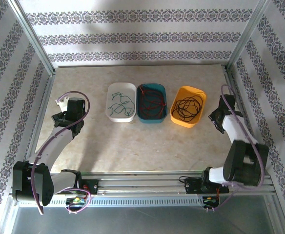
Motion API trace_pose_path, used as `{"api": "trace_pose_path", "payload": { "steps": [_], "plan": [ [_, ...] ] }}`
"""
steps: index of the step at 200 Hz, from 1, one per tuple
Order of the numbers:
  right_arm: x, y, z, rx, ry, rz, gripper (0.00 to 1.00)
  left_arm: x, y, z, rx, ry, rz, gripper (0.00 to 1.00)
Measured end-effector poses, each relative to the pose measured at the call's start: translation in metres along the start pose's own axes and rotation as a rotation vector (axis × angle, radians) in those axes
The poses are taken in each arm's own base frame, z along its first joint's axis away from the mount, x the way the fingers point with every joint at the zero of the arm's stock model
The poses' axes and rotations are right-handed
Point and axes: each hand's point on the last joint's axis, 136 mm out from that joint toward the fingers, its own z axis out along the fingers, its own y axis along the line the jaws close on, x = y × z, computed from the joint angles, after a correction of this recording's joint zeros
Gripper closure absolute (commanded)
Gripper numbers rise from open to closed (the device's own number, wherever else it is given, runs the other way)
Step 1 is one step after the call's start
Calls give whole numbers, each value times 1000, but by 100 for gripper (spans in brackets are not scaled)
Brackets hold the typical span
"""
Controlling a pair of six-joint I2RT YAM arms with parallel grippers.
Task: Untangle the cables
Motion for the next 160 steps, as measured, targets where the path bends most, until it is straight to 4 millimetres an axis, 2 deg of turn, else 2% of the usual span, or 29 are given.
{"api": "trace_pose_path", "payload": {
  "steps": [28,53,109,128,160],
  "plan": [
    [13,15,35,1,134,-20,52,0,0,0,0,0,-5,1],
    [13,37,52,-27,168,-66,52,0,-1,0,7,3,-10,1],
    [14,110,56,-117,135,-282,53,1,-4,-2,31,10,-35,1],
    [11,127,54,-138,113,-326,53,2,-6,-2,41,15,-38,1],
    [-3,139,54,-144,75,-356,53,4,-9,-1,53,24,-35,1]
  ]
}}
